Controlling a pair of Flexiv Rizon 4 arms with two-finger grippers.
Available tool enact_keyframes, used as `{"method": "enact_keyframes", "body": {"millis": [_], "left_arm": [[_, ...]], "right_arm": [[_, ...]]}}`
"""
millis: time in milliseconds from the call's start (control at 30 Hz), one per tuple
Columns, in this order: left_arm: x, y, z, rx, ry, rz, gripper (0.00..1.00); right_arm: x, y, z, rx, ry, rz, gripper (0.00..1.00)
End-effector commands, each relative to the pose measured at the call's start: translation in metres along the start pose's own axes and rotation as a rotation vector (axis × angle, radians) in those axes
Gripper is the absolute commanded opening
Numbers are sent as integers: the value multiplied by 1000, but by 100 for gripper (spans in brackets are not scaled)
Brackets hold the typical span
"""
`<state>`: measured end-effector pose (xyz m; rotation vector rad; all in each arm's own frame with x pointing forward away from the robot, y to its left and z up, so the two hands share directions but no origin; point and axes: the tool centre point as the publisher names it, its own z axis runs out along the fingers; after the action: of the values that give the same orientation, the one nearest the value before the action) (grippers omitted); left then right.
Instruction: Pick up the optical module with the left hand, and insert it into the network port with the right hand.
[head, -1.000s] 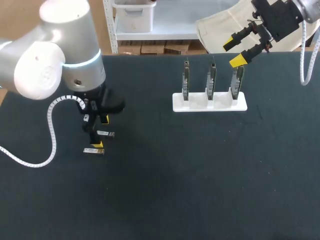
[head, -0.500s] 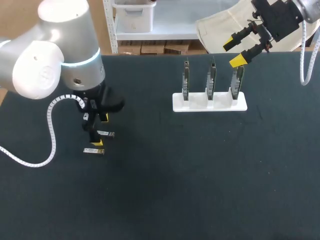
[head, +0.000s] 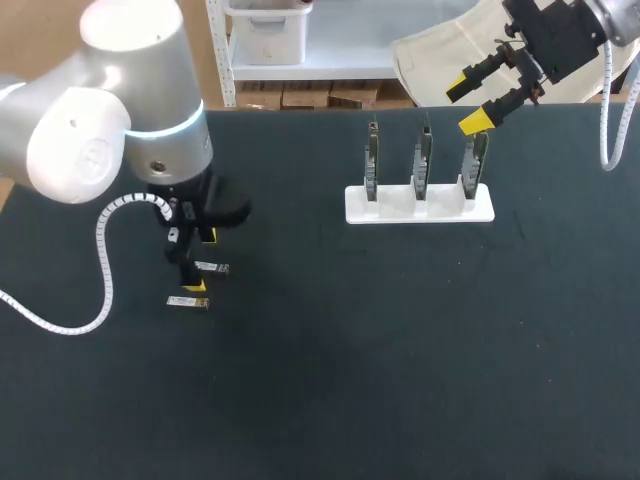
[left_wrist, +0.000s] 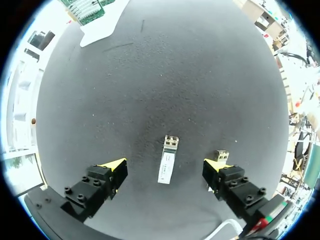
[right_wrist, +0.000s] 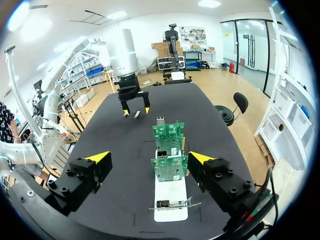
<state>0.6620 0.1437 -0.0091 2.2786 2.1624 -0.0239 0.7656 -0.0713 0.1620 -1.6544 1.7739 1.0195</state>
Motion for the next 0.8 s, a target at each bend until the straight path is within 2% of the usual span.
{"method": "enact_keyframes", "body": {"millis": [33, 633, 800], "left_arm": [[0, -2, 0, -5, 2, 2, 100], [4, -2, 6, -8, 29, -23, 100], [5, -1, 6, 7, 9, -40, 100]], "right_arm": [[1, 3, 0, 7, -1, -1, 100], [1, 3, 0, 7, -1, -1, 100], [1, 3, 0, 7, -1, -1, 100]]}}
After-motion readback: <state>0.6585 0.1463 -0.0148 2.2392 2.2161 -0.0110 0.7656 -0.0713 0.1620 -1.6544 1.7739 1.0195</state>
